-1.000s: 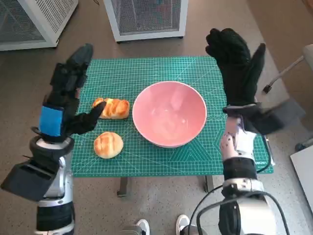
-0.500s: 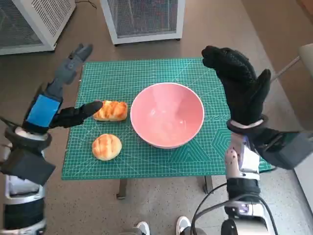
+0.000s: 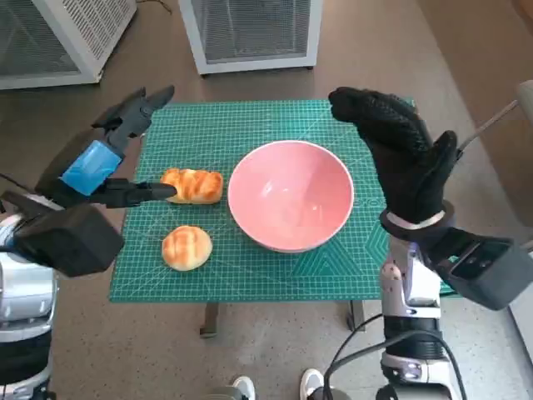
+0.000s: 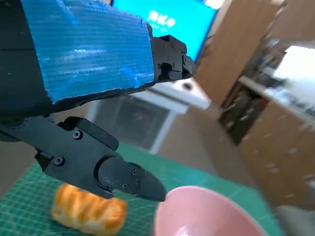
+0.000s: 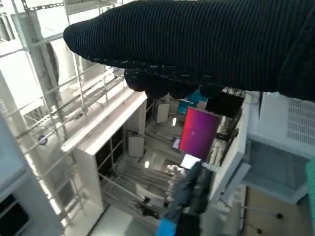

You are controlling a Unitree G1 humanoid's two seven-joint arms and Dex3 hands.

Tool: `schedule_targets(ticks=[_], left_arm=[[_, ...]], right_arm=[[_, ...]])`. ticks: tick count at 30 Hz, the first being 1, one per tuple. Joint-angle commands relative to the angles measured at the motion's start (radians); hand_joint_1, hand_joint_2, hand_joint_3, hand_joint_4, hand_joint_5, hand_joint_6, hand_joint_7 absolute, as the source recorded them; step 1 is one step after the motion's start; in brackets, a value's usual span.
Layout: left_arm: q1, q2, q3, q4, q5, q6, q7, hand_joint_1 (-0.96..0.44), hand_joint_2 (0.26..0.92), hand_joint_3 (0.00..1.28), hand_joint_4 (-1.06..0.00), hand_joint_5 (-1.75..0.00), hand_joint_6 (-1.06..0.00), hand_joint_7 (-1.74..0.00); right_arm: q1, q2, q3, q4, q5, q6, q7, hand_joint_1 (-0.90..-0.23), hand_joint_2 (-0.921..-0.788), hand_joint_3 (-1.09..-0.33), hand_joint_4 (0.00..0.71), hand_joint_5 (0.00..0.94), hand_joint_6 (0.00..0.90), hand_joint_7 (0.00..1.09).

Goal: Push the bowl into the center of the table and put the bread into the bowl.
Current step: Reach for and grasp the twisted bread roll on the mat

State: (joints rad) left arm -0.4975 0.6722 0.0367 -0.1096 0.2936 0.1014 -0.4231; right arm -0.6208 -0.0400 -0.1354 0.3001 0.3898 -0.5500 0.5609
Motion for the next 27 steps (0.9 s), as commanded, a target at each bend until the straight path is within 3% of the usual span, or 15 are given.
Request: schedule_targets(ticks=[1, 4, 15, 27], left_arm=[[-0.041, 0.016, -0.049, 0.047, 0.049, 0.012, -0.009, -0.12, 0.732, 0.00, -0.11, -0.01, -0.20, -0.15], [-0.066, 0.015, -0.081, 0.086, 0.076, 0.014, -0.016, -0.10, 0.733, 0.00, -0.12, -0.01, -0.21, -0.14], [-0.168, -0.016, -0.200, 0.226, 0.166, 0.081, -0.055, -0.11, 0.742, 0.00, -0.13, 0.00, -0.22, -0.10], [-0.270, -0.069, -0.340, 0.459, 0.284, 0.057, -0.023, -0.15, 0.749, 0.01, -0.12, 0.00, -0.24, -0.07]], right_arm=[[0.033, -0.005, 0.009, -0.009, 0.006, 0.009, 0.011, -0.376, -0.892, -0.596, 0.498, 0.016, 0.149, 0.88], [0.038, -0.007, 0.012, -0.012, 0.009, 0.006, 0.017, -0.382, -0.890, -0.596, 0.497, 0.015, 0.141, 0.89], [0.042, -0.015, 0.006, -0.008, 0.013, 0.004, 0.019, -0.392, -0.909, -0.557, 0.484, 0.010, 0.119, 0.90], [0.049, -0.013, 0.008, -0.010, 0.005, 0.004, 0.008, -0.390, -0.920, -0.542, 0.476, 0.006, 0.122, 0.89]])
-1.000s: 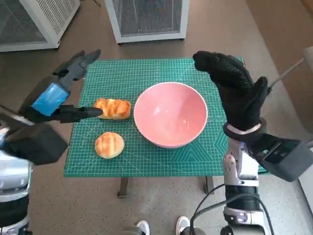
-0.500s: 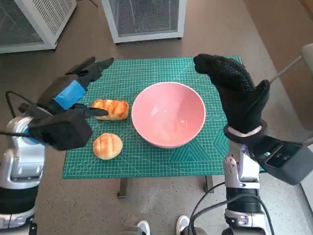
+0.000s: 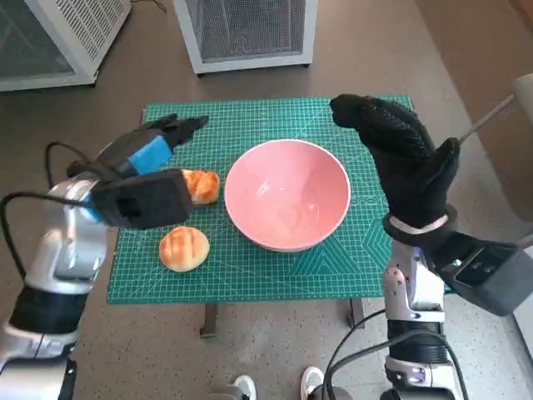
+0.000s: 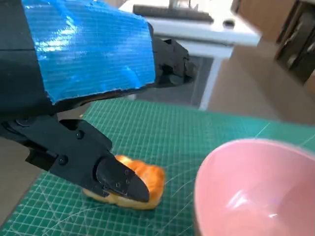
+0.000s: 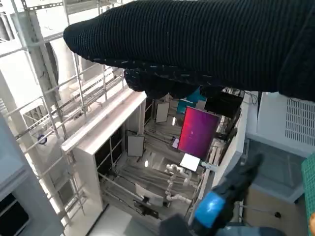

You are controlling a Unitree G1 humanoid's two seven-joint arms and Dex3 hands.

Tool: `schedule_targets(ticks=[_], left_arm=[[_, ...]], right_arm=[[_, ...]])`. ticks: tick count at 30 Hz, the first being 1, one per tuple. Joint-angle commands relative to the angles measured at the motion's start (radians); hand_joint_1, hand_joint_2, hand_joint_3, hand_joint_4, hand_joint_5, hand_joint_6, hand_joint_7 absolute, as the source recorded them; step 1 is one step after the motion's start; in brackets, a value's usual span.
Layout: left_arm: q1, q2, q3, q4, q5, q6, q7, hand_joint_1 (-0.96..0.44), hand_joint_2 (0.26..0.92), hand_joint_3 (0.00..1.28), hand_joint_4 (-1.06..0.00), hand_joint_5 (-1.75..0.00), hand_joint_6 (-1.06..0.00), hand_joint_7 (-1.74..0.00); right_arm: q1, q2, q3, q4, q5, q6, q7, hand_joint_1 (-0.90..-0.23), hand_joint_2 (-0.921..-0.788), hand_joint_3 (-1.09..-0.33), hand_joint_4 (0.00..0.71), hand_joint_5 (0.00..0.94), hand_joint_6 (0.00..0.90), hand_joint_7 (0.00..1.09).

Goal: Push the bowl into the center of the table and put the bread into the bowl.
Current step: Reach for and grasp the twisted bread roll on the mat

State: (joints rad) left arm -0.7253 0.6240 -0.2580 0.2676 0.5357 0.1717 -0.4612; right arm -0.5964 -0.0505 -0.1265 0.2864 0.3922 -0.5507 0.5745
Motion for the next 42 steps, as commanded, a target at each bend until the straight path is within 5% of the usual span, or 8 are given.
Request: schedule_targets(ticks=[1, 27, 31, 37, 39, 40, 42], left_arm=[[-0.053, -0.027, -0.057, 0.110, 0.053, -0.014, 0.019, -0.16, 0.749, 0.01, -0.13, 0.00, -0.25, -0.07], [-0.205, -0.165, -0.221, 0.728, 0.145, -0.181, 0.184, -0.19, 0.762, 0.01, -0.16, -0.01, -0.29, -0.03], [-0.222, -0.187, -0.244, 0.819, 0.163, -0.214, 0.262, -0.16, 0.794, 0.02, -0.23, -0.03, -0.35, -0.05], [-0.216, -0.188, -0.275, 0.884, 0.197, -0.286, 0.412, 0.00, 0.897, 0.07, -0.57, -0.05, -0.61, -0.10], [-0.216, -0.184, -0.283, 0.894, 0.203, -0.306, 0.442, 0.17, 0.909, 0.15, -0.53, -0.72, -0.69, -0.13], [-0.215, -0.180, -0.288, 0.898, 0.209, -0.319, 0.462, 0.20, 0.911, 0.18, -0.51, -0.87, -0.71, -0.14], [-0.218, -0.169, -0.297, 0.900, 0.220, -0.340, 0.495, 0.08, 0.917, 0.18, -0.56, -1.16, -0.57, -0.78]], right_arm=[[0.025, -0.002, -0.001, 0.004, 0.003, 0.005, -0.005, -0.391, -0.921, -0.541, 0.476, 0.006, 0.122, 0.89], [0.033, -0.005, -0.002, 0.003, 0.000, -0.002, -0.016, -0.380, -0.921, -0.539, 0.481, 0.009, 0.129, 0.89], [0.035, -0.004, -0.002, 0.001, -0.002, -0.006, -0.019, -0.368, -0.921, -0.549, 0.481, 0.009, 0.129, 0.89], [0.036, -0.004, -0.002, 0.003, -0.004, -0.011, -0.021, -0.362, -0.921, -0.555, 0.481, 0.009, 0.128, 0.89], [0.036, -0.004, -0.001, 0.004, -0.004, -0.012, -0.021, -0.360, -0.921, -0.556, 0.481, 0.009, 0.128, 0.89], [0.037, -0.004, -0.001, 0.003, -0.002, -0.012, -0.020, -0.359, -0.920, -0.556, 0.481, 0.009, 0.128, 0.89], [0.039, -0.006, -0.002, 0.001, 0.001, -0.010, -0.019, -0.358, -0.920, -0.556, 0.481, 0.009, 0.129, 0.89]])
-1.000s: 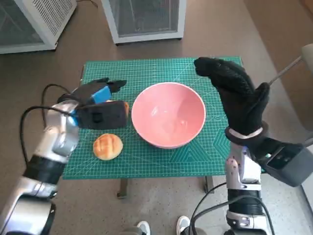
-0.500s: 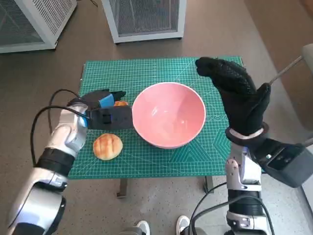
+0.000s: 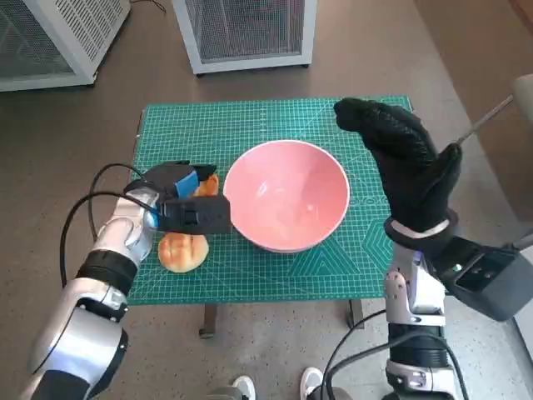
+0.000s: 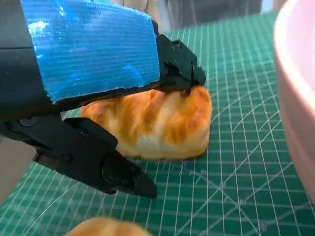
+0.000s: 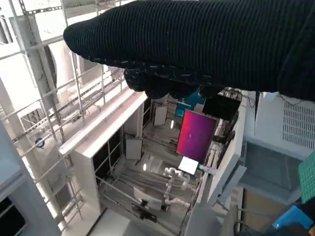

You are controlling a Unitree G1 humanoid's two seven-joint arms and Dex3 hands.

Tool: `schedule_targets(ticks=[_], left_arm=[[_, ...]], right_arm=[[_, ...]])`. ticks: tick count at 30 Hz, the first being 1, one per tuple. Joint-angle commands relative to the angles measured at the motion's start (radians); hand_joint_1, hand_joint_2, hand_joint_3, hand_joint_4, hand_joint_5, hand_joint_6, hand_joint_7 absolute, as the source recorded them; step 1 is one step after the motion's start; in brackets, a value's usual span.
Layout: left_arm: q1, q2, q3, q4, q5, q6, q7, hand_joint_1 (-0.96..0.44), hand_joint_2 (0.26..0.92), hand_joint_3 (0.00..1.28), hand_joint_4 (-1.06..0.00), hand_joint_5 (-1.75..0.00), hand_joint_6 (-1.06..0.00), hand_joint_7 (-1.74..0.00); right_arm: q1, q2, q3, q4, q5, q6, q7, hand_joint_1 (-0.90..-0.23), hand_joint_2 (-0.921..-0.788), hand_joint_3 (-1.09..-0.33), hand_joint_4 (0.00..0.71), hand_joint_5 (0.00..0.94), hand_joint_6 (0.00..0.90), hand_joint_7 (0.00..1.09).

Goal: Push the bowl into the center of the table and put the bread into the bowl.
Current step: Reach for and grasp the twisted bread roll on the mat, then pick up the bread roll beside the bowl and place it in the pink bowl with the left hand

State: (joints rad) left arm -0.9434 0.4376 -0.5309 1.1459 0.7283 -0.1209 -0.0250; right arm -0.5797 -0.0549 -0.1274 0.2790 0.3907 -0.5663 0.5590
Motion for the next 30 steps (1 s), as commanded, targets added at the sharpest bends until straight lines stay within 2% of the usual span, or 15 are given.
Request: schedule_targets(ticks=[1, 3, 5, 9, 18, 24, 30], left_arm=[[-0.005, 0.023, -0.024, 0.019, 0.029, -0.054, 0.067, 0.07, 0.918, 0.18, -0.57, -1.20, -0.56, -0.86], [-0.014, 0.032, -0.020, 0.016, 0.027, -0.063, 0.072, 0.03, 0.919, 0.17, -0.59, -1.31, -0.55, -1.02], [-0.024, 0.044, -0.010, 0.003, 0.020, -0.067, 0.069, 0.02, 0.920, 0.16, -0.59, -1.33, -0.56, -1.08], [-0.035, 0.075, 0.032, -0.071, -0.013, -0.065, 0.043, 0.00, 0.921, 0.14, -0.59, -1.30, -0.57, -1.18], [0.044, 0.148, 0.191, -0.419, -0.121, -0.050, -0.001, 0.00, 0.921, 0.12, -0.61, -1.24, -0.58, -1.22], [0.102, 0.158, 0.280, -0.675, -0.164, 0.021, -0.032, 0.00, 0.920, 0.12, -0.64, -1.21, -0.56, -1.23], [0.161, 0.143, 0.335, -0.914, -0.158, 0.078, -0.037, 0.00, 0.920, 0.11, -0.66, -1.17, -0.56, -1.26]], right_arm=[[0.022, -0.002, -0.002, 0.009, 0.005, 0.006, -0.002, -0.358, -0.920, -0.556, 0.481, 0.009, 0.129, 0.89], [0.022, -0.001, -0.002, 0.010, 0.007, 0.008, -0.001, -0.358, -0.920, -0.555, 0.481, 0.009, 0.131, 0.88], [0.022, 0.000, -0.001, 0.009, 0.008, 0.009, -0.001, -0.358, -0.920, -0.554, 0.481, 0.009, 0.132, 0.88], [0.020, 0.001, 0.000, 0.007, 0.010, 0.015, -0.002, -0.356, -0.920, -0.556, 0.483, 0.010, 0.132, 0.88], [0.016, 0.004, 0.001, 0.015, 0.019, 0.020, 0.004, -0.362, -0.921, -0.553, 0.488, 0.013, 0.133, 0.88], [0.016, 0.008, 0.009, 0.007, 0.017, 0.024, 0.004, -0.360, -0.921, -0.556, 0.490, 0.014, 0.134, 0.88], [0.016, 0.004, 0.009, 0.009, 0.027, 0.029, 0.012, -0.369, -0.921, -0.556, 0.494, 0.016, 0.129, 0.89]])
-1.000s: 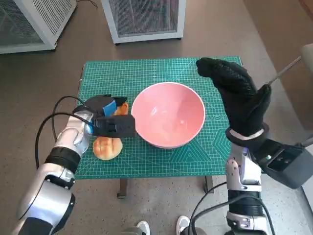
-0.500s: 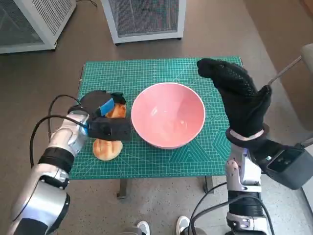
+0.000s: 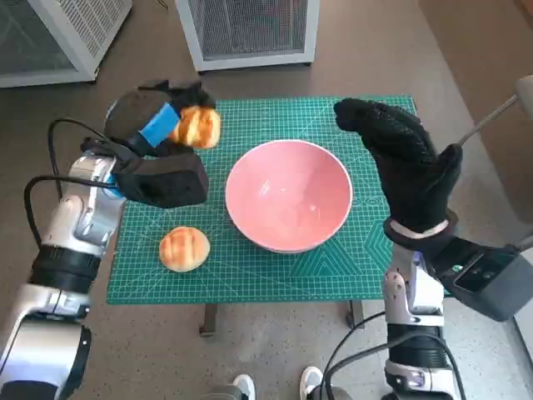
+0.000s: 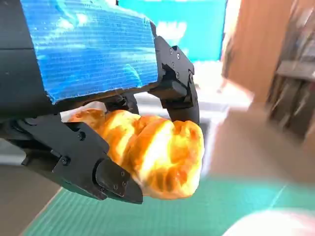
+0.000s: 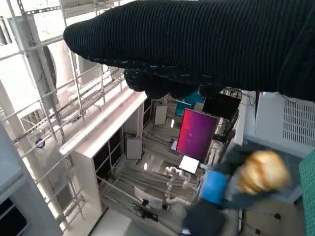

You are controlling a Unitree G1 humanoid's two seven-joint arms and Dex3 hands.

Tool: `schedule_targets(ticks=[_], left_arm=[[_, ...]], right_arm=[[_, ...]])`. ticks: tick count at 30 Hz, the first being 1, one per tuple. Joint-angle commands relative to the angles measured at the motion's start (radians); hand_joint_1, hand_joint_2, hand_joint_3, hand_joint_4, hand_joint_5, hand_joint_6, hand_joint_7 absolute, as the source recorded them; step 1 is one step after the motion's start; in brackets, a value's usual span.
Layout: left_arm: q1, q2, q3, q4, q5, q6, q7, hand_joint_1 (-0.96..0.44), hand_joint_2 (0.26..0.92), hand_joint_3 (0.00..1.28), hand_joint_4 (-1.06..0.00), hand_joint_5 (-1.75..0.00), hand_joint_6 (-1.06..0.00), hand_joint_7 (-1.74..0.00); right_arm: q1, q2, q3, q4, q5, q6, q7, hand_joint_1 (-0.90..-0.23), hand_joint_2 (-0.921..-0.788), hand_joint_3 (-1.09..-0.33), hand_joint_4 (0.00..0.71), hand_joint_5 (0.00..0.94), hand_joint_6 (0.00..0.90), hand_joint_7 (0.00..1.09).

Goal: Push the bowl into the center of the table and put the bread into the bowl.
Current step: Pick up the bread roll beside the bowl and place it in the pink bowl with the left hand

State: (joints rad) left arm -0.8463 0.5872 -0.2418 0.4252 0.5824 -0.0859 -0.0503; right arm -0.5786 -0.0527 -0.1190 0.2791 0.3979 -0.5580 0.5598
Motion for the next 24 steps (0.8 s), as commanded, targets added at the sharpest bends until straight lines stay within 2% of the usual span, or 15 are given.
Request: schedule_targets(ticks=[1, 7, 12, 19, 22, 24], left_arm=[[0.074, -0.012, 0.051, -0.230, -0.008, 0.045, -0.010, 0.00, 0.920, 0.11, -0.66, -1.16, -0.56, -1.26], [0.120, -0.053, 0.055, -0.384, -0.009, 0.051, -0.022, 0.00, 0.920, 0.09, -0.69, -1.13, -0.57, -1.25], [0.143, -0.084, 0.029, -0.447, 0.006, 0.028, -0.037, 0.00, 0.920, 0.08, -0.69, -1.12, -0.59, -1.25], [0.156, -0.115, -0.023, -0.416, -0.001, -0.074, -0.056, 0.00, 0.920, 0.09, -0.69, -1.13, -0.58, -1.24], [0.152, -0.132, -0.042, -0.374, -0.012, -0.110, -0.072, 0.00, 0.920, 0.13, -0.65, -1.20, -0.52, -1.28], [0.155, -0.148, -0.063, -0.338, -0.039, -0.108, -0.127, 0.00, 0.921, 0.18, -0.60, -1.26, -0.46, -1.33]], right_arm=[[0.016, 0.000, 0.000, 0.009, 0.022, 0.022, 0.013, -0.370, -0.921, -0.555, 0.494, 0.017, 0.129, 0.89], [0.018, -0.002, -0.001, 0.010, 0.030, 0.025, 0.021, -0.380, -0.921, -0.549, 0.495, 0.018, 0.128, 0.90], [0.019, -0.005, 0.001, 0.011, 0.032, 0.025, 0.022, -0.383, -0.921, -0.549, 0.494, 0.017, 0.125, 0.90], [0.024, -0.008, -0.002, 0.009, 0.037, 0.029, 0.027, -0.383, -0.921, -0.550, 0.496, 0.019, 0.120, 0.91], [0.029, -0.008, -0.001, 0.002, 0.040, 0.033, 0.027, -0.383, -0.921, -0.549, 0.497, 0.020, 0.120, 0.91], [0.035, -0.009, -0.001, -0.006, 0.042, 0.035, 0.027, -0.383, -0.921, -0.549, 0.497, 0.020, 0.119, 0.91]])
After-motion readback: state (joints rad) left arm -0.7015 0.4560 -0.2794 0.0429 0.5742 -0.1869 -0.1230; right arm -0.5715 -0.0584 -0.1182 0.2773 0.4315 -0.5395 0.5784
